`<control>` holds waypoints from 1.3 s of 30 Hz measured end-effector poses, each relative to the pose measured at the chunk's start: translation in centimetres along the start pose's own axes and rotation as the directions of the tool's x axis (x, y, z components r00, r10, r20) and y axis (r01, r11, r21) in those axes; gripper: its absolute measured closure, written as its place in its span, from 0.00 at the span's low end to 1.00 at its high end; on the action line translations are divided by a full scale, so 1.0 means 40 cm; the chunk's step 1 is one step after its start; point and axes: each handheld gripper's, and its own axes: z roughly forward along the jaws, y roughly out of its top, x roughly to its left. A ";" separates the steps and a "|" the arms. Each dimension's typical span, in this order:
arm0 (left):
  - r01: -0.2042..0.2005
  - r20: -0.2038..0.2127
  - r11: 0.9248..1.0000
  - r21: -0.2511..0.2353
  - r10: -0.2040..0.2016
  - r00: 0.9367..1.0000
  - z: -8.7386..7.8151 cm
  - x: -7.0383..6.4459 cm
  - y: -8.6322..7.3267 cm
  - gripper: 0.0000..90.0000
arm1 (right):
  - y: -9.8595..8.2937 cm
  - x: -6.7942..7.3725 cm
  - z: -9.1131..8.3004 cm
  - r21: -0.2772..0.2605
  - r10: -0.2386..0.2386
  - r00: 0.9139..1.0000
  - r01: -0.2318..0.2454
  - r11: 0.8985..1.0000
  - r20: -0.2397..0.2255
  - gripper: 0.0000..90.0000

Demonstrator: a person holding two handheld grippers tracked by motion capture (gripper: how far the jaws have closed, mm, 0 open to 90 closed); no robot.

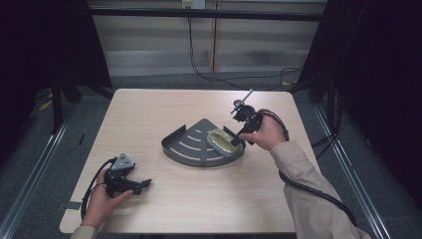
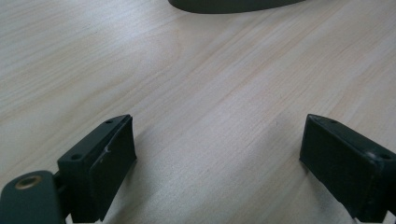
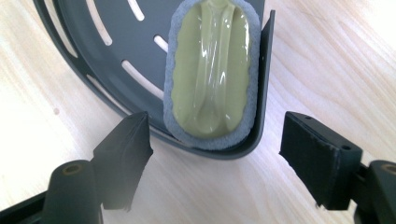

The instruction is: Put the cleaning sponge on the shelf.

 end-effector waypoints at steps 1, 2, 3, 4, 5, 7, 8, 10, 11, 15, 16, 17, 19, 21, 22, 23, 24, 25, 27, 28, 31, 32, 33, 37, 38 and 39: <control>0.001 0.000 1.000 0.000 -0.001 1.000 0.000 0.000 0.000 0.11 | -0.004 0.002 -0.004 0.001 0.014 1.000 -0.014 1.000 -0.003 0.26; 0.000 0.000 1.000 0.000 0.000 1.000 0.000 0.000 0.000 0.11 | -0.009 0.001 -0.005 0.001 0.010 1.000 -0.010 1.000 0.002 0.26; 0.003 0.003 1.000 -0.001 -0.003 1.000 0.000 0.000 0.000 0.11 | -0.015 -0.002 -0.007 -0.001 -0.001 1.000 0.001 1.000 -0.001 0.26; 0.000 0.000 1.000 -0.001 0.000 1.000 0.000 0.000 0.000 0.11 | -0.019 0.001 -0.011 -0.001 0.012 1.000 -0.012 1.000 -0.002 0.25; 0.003 0.003 1.000 -0.001 -0.003 1.000 0.000 0.000 0.000 0.11 | -0.024 -0.001 -0.013 -0.006 0.003 1.000 -0.003 1.000 -0.001 0.25; 0.004 0.000 1.000 -0.003 -0.004 1.000 0.000 0.000 0.000 0.11 | -0.034 -0.002 -0.018 -0.006 0.000 1.000 0.000 1.000 -0.002 0.23; 0.003 -0.001 1.000 -0.003 -0.003 1.000 0.000 0.000 0.000 0.11 | -0.040 -0.002 -0.021 -0.001 0.000 1.000 0.000 1.000 -0.009 0.22; 0.004 0.000 1.000 -0.003 -0.004 1.000 0.000 0.000 0.000 0.11 | -0.049 -0.004 -0.024 -0.008 -0.005 1.000 0.005 1.000 -0.018 0.22; 0.003 -0.001 1.000 -0.003 -0.003 1.000 0.000 0.000 0.000 0.11 | -0.054 -0.003 -0.027 -0.007 0.000 1.000 0.000 1.000 -0.015 0.21; 0.007 0.001 1.000 -0.004 -0.007 1.000 0.001 -0.001 0.000 0.11 | -0.073 -0.005 -0.034 -0.008 -0.008 1.000 0.007 1.000 -0.030 0.20; 0.009 0.001 1.000 -0.004 -0.009 1.000 0.001 -0.001 0.000 0.11 | -0.077 -0.007 -0.035 -0.005 -0.017 0.999 0.017 1.000 -0.027 0.20; 0.010 0.003 1.000 -0.004 -0.010 1.000 0.001 -0.001 0.000 0.11 | -0.082 -0.008 -0.036 -0.004 -0.019 1.000 0.019 1.000 -0.023 0.20; 0.011 0.003 1.000 -0.004 -0.011 1.000 0.001 -0.002 0.000 0.11 | -0.090 -0.008 -0.039 0.002 -0.019 1.000 0.019 1.000 -0.013 0.20; 0.010 0.002 1.000 -0.004 -0.010 1.000 0.001 -0.001 0.000 0.11 | -0.099 -0.010 -0.041 0.002 -0.027 1.000 0.027 1.000 -0.015 0.20; 0.010 0.001 1.000 -0.004 -0.010 1.000 0.001 -0.001 0.000 0.11 | -0.103 -0.010 -0.042 0.008 -0.021 1.000 0.021 1.000 -0.013 0.20; 0.010 0.002 1.000 -0.004 -0.010 1.000 0.001 -0.001 0.000 0.11 | -0.107 -0.009 -0.042 0.013 -0.021 1.000 0.021 1.000 -0.013 0.20; 0.010 0.002 1.000 -0.004 -0.010 1.000 0.001 -0.001 0.000 0.11 | -0.112 -0.011 -0.042 0.016 -0.032 0.999 0.032 0.999 -0.008 0.20; 0.004 0.003 1.000 0.001 -0.004 1.000 0.000 0.000 0.000 0.11 | -0.117 -0.012 -0.041 0.019 -0.036 0.999 0.036 0.999 -0.003 0.20; 0.006 0.004 1.000 0.001 -0.006 1.000 0.000 -0.001 0.000 0.11 | -0.128 -0.014 -0.039 0.032 -0.033 0.999 0.033 0.999 -0.008 0.20; 0.006 0.004 1.000 0.001 -0.006 1.000 0.000 -0.001 0.000 0.11 | -0.131 -0.015 -0.038 0.032 -0.035 0.999 0.035 0.999 -0.009 0.21; 0.006 0.004 1.000 0.001 -0.006 1.000 0.000 -0.001 0.000 0.11 | -0.143 -0.014 -0.038 0.045 -0.025 1.000 0.026 0.999 -0.012 0.21; 0.006 0.004 1.000 0.001 -0.006 1.000 0.000 -0.001 0.000 0.11 | -0.148 -0.015 -0.036 0.044 -0.034 0.999 0.035 0.998 -0.013 0.21; 0.006 0.002 1.000 0.001 -0.006 1.000 0.000 -0.001 0.000 0.11 | -0.152 -0.016 -0.035 0.047 -0.045 0.999 0.046 0.998 -0.012 0.21; 0.005 0.004 1.000 0.002 -0.005 1.000 0.000 -0.001 0.000 0.11 | -0.168 -0.010 -0.033 0.050 -0.051 0.999 0.051 0.997 -0.012 0.21; 0.005 0.004 1.000 0.002 -0.005 1.000 0.000 -0.001 0.000 0.11 | -0.172 -0.009 -0.032 0.051 -0.055 0.998 0.056 0.997 -0.010 0.21; 0.006 0.005 1.000 0.002 -0.006 1.000 0.000 -0.001 0.000 0.11 | -0.177 -0.008 -0.032 0.053 -0.057 0.998 0.058 0.997 -0.014 0.21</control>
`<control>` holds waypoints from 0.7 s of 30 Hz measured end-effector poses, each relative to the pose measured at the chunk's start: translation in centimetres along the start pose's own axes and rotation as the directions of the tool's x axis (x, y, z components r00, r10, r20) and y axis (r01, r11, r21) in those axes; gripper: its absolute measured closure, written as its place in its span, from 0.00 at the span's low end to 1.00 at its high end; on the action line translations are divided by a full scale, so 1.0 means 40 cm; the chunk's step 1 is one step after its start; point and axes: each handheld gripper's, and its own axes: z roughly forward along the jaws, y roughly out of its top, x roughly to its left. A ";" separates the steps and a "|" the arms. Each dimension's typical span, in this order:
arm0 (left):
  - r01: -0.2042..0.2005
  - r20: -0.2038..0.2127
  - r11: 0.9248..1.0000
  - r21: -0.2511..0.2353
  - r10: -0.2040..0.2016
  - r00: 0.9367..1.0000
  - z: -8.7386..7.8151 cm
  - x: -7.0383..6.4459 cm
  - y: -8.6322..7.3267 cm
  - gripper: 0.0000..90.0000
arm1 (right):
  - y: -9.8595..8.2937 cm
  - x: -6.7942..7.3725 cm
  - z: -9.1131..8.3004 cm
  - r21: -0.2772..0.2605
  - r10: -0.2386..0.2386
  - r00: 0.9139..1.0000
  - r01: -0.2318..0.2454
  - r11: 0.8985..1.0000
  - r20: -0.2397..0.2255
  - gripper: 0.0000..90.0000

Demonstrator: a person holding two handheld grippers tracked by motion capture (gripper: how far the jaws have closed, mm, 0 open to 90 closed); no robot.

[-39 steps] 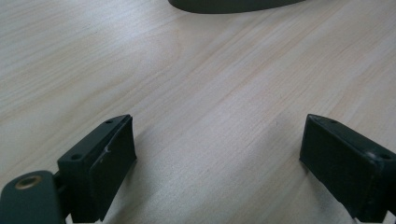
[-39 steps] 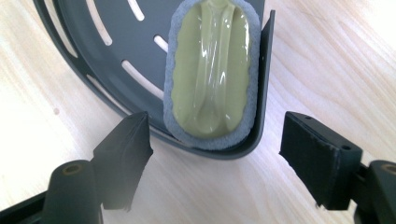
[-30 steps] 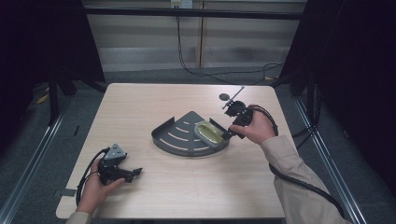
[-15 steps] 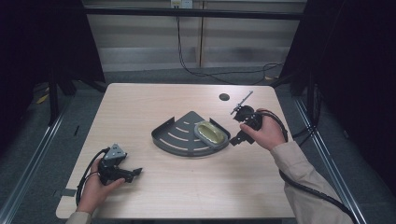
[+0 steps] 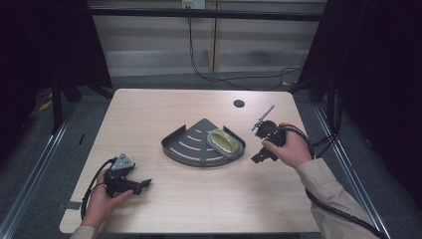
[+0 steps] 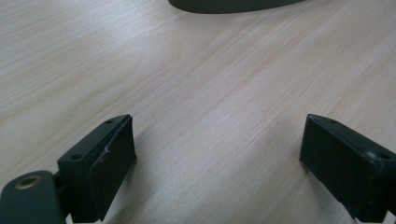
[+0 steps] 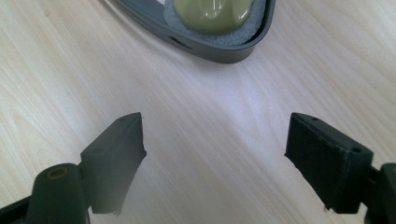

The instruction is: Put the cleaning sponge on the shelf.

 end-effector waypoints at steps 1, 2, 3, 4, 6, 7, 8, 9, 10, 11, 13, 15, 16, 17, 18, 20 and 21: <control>0.000 0.000 1.000 0.000 0.000 1.000 0.000 0.000 0.000 0.11 | -0.003 0.001 0.000 0.002 0.003 1.000 -0.003 1.000 -0.001 0.21; 0.000 0.000 1.000 0.000 0.000 1.000 0.000 0.000 0.000 0.11 | -0.007 0.001 0.001 0.003 -0.004 1.000 0.004 1.000 -0.002 0.21; 0.000 0.000 1.000 0.000 0.000 1.000 0.000 0.000 0.000 0.11 | -0.011 0.002 0.001 0.006 -0.001 1.000 0.001 1.000 -0.002 0.21; 0.000 0.000 1.000 0.000 0.000 1.000 0.000 0.000 0.000 0.11 | -0.016 0.002 0.002 0.009 -0.001 1.000 0.001 1.000 -0.006 0.21; 0.000 -0.001 1.000 -0.001 0.000 1.000 0.000 0.000 0.000 0.11 | -0.024 0.005 0.002 0.020 0.005 1.000 -0.005 1.000 -0.006 0.21; 0.000 0.000 1.000 0.000 0.000 1.000 0.000 0.000 0.000 0.11 | -0.029 0.004 0.003 0.022 -0.007 1.000 0.007 1.000 -0.001 0.21; 0.000 0.000 1.000 0.000 0.000 1.000 0.000 0.000 0.000 0.11 | -0.033 0.004 0.003 0.023 -0.009 1.000 0.009 1.000 -0.003 0.21; -0.001 0.000 1.000 0.000 0.001 1.000 0.000 0.000 0.000 0.11 | -0.037 0.005 0.003 0.030 -0.007 1.000 0.007 1.000 -0.002 0.21; 0.000 -0.001 1.000 0.000 0.000 1.000 0.000 0.000 0.000 0.11 | -0.041 0.006 0.004 0.031 -0.004 1.000 0.004 1.000 -0.004 0.21; -0.002 -0.002 1.000 0.000 0.002 1.000 0.000 0.000 0.000 0.11 | -0.045 0.007 0.004 0.035 -0.002 1.000 0.002 0.999 -0.005 0.21; -0.001 -0.001 1.000 0.000 0.001 1.000 0.000 0.000 0.000 0.11 | -0.055 0.007 0.005 0.034 -0.008 1.000 0.008 0.999 -0.005 0.21; 0.000 -0.001 1.000 0.000 0.000 1.000 0.000 0.000 0.000 0.11 | -0.066 0.006 0.007 0.035 -0.003 1.000 0.004 0.999 -0.011 0.21; -0.001 -0.001 1.000 0.000 0.001 1.000 0.000 0.000 0.000 0.11 | -0.071 0.005 0.009 0.035 -0.001 1.000 0.001 0.999 -0.008 0.21; 0.000 -0.001 1.000 0.000 0.000 1.000 0.000 0.000 0.000 0.11 | -0.077 0.004 0.011 0.035 -0.002 1.000 0.002 0.999 -0.005 0.21; 0.000 0.000 1.000 0.000 0.000 1.000 0.000 0.000 0.000 0.11 | -0.082 0.004 0.011 0.040 0.001 1.000 -0.001 0.999 0.000 0.22; 0.001 -0.001 1.000 -0.001 -0.001 1.000 0.000 0.000 0.000 0.11 | -0.094 0.002 0.013 0.040 0.006 1.000 -0.006 0.999 0.003 0.22; 0.000 -0.001 1.000 -0.001 0.000 1.000 0.000 0.000 0.000 0.11 | -0.097 0.001 0.014 0.038 0.005 1.000 -0.005 0.999 0.004 0.22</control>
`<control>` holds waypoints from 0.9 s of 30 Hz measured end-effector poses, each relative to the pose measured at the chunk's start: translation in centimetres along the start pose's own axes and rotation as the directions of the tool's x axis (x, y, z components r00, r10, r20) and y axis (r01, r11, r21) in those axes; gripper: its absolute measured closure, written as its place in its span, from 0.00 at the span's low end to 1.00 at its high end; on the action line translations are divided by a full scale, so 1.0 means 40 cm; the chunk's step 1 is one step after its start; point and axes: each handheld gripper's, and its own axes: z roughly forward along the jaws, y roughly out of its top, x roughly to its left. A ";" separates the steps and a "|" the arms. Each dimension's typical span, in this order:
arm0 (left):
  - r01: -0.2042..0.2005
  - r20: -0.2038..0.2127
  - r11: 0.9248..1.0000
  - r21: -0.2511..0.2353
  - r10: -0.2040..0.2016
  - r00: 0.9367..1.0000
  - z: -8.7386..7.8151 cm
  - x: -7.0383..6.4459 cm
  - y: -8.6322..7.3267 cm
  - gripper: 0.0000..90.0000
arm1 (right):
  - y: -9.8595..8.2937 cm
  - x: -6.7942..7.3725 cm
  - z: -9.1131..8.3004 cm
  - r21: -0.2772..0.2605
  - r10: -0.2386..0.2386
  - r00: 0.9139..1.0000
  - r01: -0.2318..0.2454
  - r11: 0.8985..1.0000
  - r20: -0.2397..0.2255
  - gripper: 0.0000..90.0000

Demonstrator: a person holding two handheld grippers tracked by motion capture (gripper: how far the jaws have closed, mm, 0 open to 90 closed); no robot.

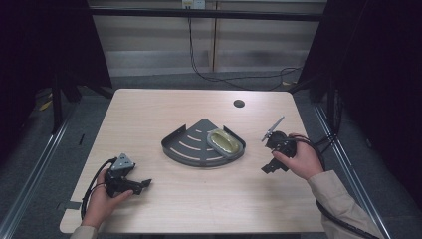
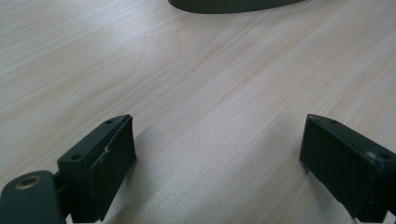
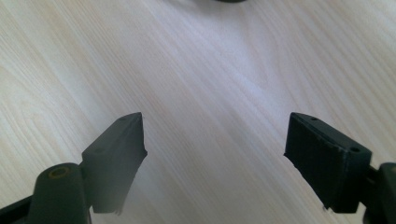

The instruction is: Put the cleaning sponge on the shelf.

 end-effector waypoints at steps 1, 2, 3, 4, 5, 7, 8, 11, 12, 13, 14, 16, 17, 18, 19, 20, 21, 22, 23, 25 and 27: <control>0.000 0.000 1.000 0.000 0.000 1.000 0.000 0.000 0.000 0.11 | -0.005 0.000 0.000 0.002 0.008 1.000 -0.008 1.000 -0.001 0.22; -0.001 0.001 1.000 0.001 0.001 1.000 0.000 0.000 0.000 0.11 | -0.011 -0.001 0.001 0.002 0.007 1.000 -0.007 1.000 0.001 0.22; -0.001 0.000 1.000 0.000 0.001 1.000 0.000 0.000 0.000 0.11 | -0.016 0.000 0.002 0.000 0.013 1.000 -0.013 1.000 -0.004 0.22; 0.000 0.000 1.000 0.000 0.000 1.000 0.000 0.000 0.000 0.11 | -0.022 -0.001 0.003 0.000 0.018 1.000 -0.018 1.000 -0.004 0.22; -0.001 0.000 1.000 0.000 0.001 1.000 0.000 0.000 0.000 0.11 | -0.030 -0.001 0.003 0.002 0.024 1.000 -0.024 1.000 -0.003 0.22; 0.000 0.000 1.000 0.000 0.000 1.000 0.000 0.000 0.000 0.11 | -0.041 -0.004 0.005 -0.002 0.027 1.000 -0.027 1.000 -0.006 0.22; 0.000 0.000 1.000 0.000 0.000 1.000 0.000 0.000 0.000 0.11 | -0.047 -0.006 0.007 -0.004 0.033 0.999 -0.033 0.999 -0.008 0.22; 0.000 0.000 1.000 0.000 0.000 1.000 0.000 0.000 0.000 0.11 | -0.067 -0.010 0.012 -0.007 0.039 0.999 -0.040 0.999 -0.015 0.22; 0.000 0.000 1.000 0.000 0.000 1.000 0.000 0.000 0.000 0.11 | -0.072 -0.012 0.013 -0.009 0.042 0.999 -0.042 0.999 -0.015 0.22; -0.003 -0.002 1.000 0.001 0.003 1.000 0.000 0.000 0.000 0.11 | -0.076 -0.013 0.015 -0.015 0.044 0.999 -0.044 0.999 -0.017 0.22; -0.001 0.001 1.000 0.001 0.001 1.000 0.000 0.000 0.000 0.11 | -0.080 -0.013 0.016 -0.015 0.052 0.998 -0.052 0.999 -0.021 0.22; -0.001 0.000 1.000 0.001 0.001 1.000 0.000 0.000 0.000 0.11 | -0.087 -0.013 0.021 -0.024 0.055 0.998 -0.056 0.998 -0.028 0.22; -0.001 0.000 1.000 0.000 0.001 1.000 0.000 0.000 0.000 0.11 | -0.091 -0.013 0.024 -0.027 0.057 0.998 -0.058 0.998 -0.031 0.22; -0.001 0.000 1.000 0.001 0.001 1.000 0.000 0.000 0.000 0.11 | -0.093 -0.011 0.027 -0.022 0.068 0.997 -0.068 0.997 -0.033 0.22; -0.003 0.000 1.000 0.001 0.003 1.000 0.000 0.000 0.000 0.11 | -0.097 -0.012 0.031 -0.021 0.063 0.997 -0.064 0.998 -0.034 0.22; -0.001 0.000 1.000 0.001 0.001 1.000 0.000 0.000 0.000 0.11 | -0.101 -0.012 0.037 -0.020 0.066 0.997 -0.067 0.998 -0.029 0.22; -0.001 -0.001 1.000 0.000 0.001 1.000 0.000 0.000 0.000 0.11 | -0.104 -0.012 0.041 -0.019 0.063 0.998 -0.064 0.998 -0.028 0.22; -0.001 0.000 1.000 0.001 0.001 1.000 0.000 0.000 0.000 0.11 | -0.106 -0.011 0.045 -0.018 0.065 0.997 -0.066 0.998 -0.029 0.22; -0.001 0.000 1.000 0.001 0.001 1.000 0.000 0.000 0.000 0.11 | -0.110 -0.010 0.050 -0.017 0.066 0.997 -0.067 0.998 -0.032 0.22; -0.003 -0.002 1.000 0.001 0.003 1.000 0.000 0.000 0.000 0.11 | -0.116 -0.008 0.058 -0.014 0.073 0.997 -0.073 0.997 -0.031 0.22; -0.001 0.000 1.000 0.001 0.001 1.000 0.000 0.000 0.000 0.11 | -0.123 -0.007 0.065 -0.013 0.081 0.996 -0.082 0.997 -0.035 0.22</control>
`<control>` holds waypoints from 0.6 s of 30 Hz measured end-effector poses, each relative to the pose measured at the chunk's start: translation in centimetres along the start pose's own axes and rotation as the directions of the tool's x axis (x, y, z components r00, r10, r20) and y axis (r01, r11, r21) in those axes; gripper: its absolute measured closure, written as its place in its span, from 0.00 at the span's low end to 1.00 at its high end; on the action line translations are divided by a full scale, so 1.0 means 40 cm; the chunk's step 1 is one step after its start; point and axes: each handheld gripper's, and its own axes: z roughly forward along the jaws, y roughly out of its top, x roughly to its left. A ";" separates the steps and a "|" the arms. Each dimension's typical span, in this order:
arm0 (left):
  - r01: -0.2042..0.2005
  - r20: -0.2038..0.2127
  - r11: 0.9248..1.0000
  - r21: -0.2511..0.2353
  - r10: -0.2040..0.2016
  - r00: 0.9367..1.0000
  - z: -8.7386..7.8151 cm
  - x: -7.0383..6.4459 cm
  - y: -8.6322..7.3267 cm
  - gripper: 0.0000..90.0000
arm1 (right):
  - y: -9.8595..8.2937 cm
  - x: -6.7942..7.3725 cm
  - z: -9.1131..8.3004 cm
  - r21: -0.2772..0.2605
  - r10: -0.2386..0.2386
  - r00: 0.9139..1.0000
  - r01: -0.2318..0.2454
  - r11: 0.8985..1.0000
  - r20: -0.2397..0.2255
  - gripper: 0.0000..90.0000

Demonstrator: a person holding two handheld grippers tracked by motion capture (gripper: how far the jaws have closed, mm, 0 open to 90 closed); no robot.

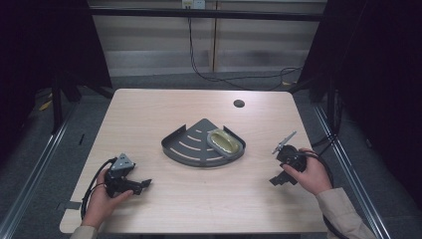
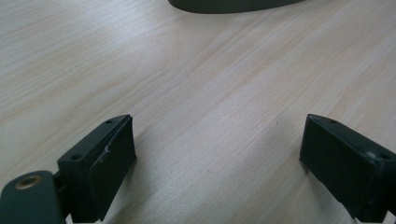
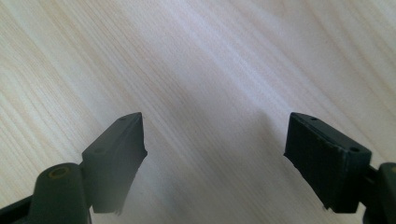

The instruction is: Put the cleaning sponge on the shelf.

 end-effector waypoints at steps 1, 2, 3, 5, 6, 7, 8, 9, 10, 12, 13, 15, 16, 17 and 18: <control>0.000 0.000 1.000 0.000 0.000 1.000 0.000 0.000 0.000 0.11 | -0.003 -0.001 0.004 -0.004 -0.007 1.000 0.008 1.000 0.002 0.22; -0.001 0.000 1.000 0.000 0.001 1.000 0.000 0.000 0.000 0.11 | -0.007 -0.001 0.007 -0.004 -0.006 1.000 0.006 1.000 0.007 0.22; 0.000 0.000 1.000 0.000 0.000 1.000 0.000 0.000 0.000 0.11 | -0.009 -0.001 0.009 -0.004 -0.002 1.000 0.002 1.000 0.008 0.22; 0.000 0.000 1.000 0.000 0.000 1.000 0.000 0.000 0.000 0.11 | -0.015 -0.001 0.015 -0.005 0.006 1.000 -0.006 1.000 0.004 0.22; -0.001 0.000 1.000 0.000 0.001 1.000 0.000 0.000 0.000 0.11 | -0.019 -0.001 0.018 -0.007 0.010 1.000 -0.010 1.000 0.002 0.22; -0.002 -0.001 1.000 0.000 0.002 1.000 0.000 0.000 0.000 0.11 | -0.022 -0.003 0.023 -0.013 0.004 1.000 -0.004 1.000 0.002 0.22; 0.000 0.000 1.000 0.000 0.000 1.000 0.000 0.000 0.000 0.11 | -0.025 -0.004 0.026 -0.010 0.002 1.000 -0.002 1.000 0.000 0.22; 0.000 0.000 1.000 0.000 0.000 1.000 0.000 0.000 0.000 0.11 | -0.027 -0.004 0.027 -0.009 0.009 1.000 -0.008 1.000 0.001 0.22; 0.000 0.000 1.000 0.000 0.000 1.000 0.000 0.000 0.000 0.11 | -0.031 -0.005 0.030 -0.019 0.011 1.000 -0.011 1.000 0.003 0.22; 0.001 0.000 1.000 -0.001 -0.001 1.000 0.000 0.000 0.000 0.11 | -0.037 -0.006 0.033 -0.021 0.020 1.000 -0.020 1.000 0.000 0.22; 0.000 0.000 1.000 0.000 0.000 1.000 0.000 0.000 0.000 0.11 | -0.040 -0.007 0.036 -0.029 0.015 1.000 -0.015 0.999 0.002 0.22; 0.000 0.000 1.000 0.000 0.000 1.000 0.000 0.000 0.000 0.11 | -0.046 -0.006 0.040 -0.030 0.019 1.000 -0.019 0.999 0.008 0.20; -0.001 0.000 1.000 0.000 0.001 1.000 0.000 0.000 0.000 0.11 | -0.049 -0.006 0.041 -0.043 0.015 1.000 -0.015 0.999 0.013 0.20; -0.001 0.000 1.000 0.000 0.001 1.000 0.000 0.000 0.000 0.11 | -0.052 -0.005 0.041 -0.052 0.015 1.000 -0.014 0.999 0.015 0.20; 0.000 0.000 1.000 0.000 0.000 1.000 0.000 0.000 0.000 0.11 | -0.055 -0.004 0.042 -0.061 0.014 1.000 -0.013 0.998 0.014 0.18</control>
